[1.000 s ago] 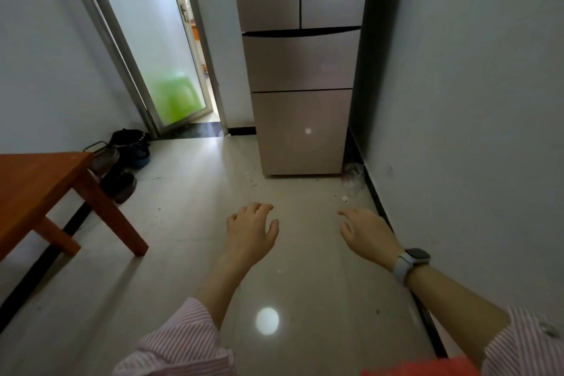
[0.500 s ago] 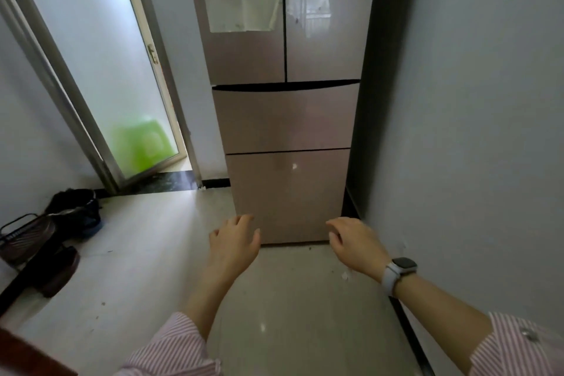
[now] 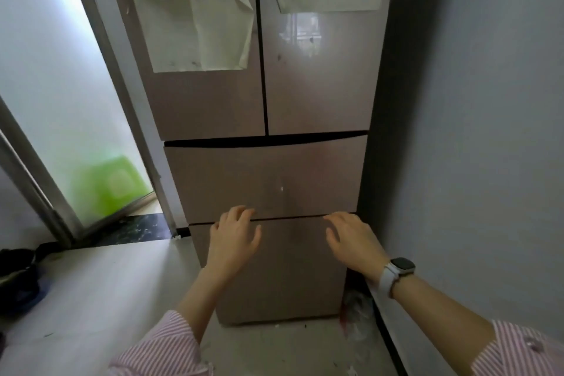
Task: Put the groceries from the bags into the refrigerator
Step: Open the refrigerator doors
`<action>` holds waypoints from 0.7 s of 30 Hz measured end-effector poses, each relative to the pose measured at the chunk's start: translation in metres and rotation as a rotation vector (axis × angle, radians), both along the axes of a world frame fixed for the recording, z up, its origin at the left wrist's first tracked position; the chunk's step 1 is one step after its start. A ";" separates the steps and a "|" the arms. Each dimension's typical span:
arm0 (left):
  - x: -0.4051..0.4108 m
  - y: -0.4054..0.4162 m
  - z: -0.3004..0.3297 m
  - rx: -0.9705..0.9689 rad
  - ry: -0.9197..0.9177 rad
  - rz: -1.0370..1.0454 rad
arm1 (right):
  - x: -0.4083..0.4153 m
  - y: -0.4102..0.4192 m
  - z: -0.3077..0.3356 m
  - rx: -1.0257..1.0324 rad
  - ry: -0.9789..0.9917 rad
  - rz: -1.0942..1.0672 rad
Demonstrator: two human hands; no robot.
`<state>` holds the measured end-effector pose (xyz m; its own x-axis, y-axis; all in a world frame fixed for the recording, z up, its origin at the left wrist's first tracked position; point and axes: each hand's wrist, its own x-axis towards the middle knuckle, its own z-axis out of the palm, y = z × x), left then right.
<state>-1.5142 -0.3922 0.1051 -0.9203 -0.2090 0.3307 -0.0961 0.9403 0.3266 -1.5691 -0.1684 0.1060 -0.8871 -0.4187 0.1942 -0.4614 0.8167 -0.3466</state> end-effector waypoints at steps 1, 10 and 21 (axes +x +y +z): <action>-0.021 -0.002 -0.002 0.013 0.026 0.018 | -0.024 -0.004 0.001 -0.018 0.023 0.013; -0.185 -0.020 0.041 0.960 0.250 0.221 | -0.226 -0.071 0.067 0.144 0.577 0.136; -0.309 -0.059 0.050 1.758 0.373 0.273 | -0.346 -0.127 0.065 0.275 0.884 0.097</action>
<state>-1.8227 -0.4512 0.1553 -0.7419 -0.6187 -0.2584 0.1312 -0.5118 0.8490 -1.9148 -0.2958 0.1715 -0.4229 -0.6153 0.6653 -0.5363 0.7617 0.3636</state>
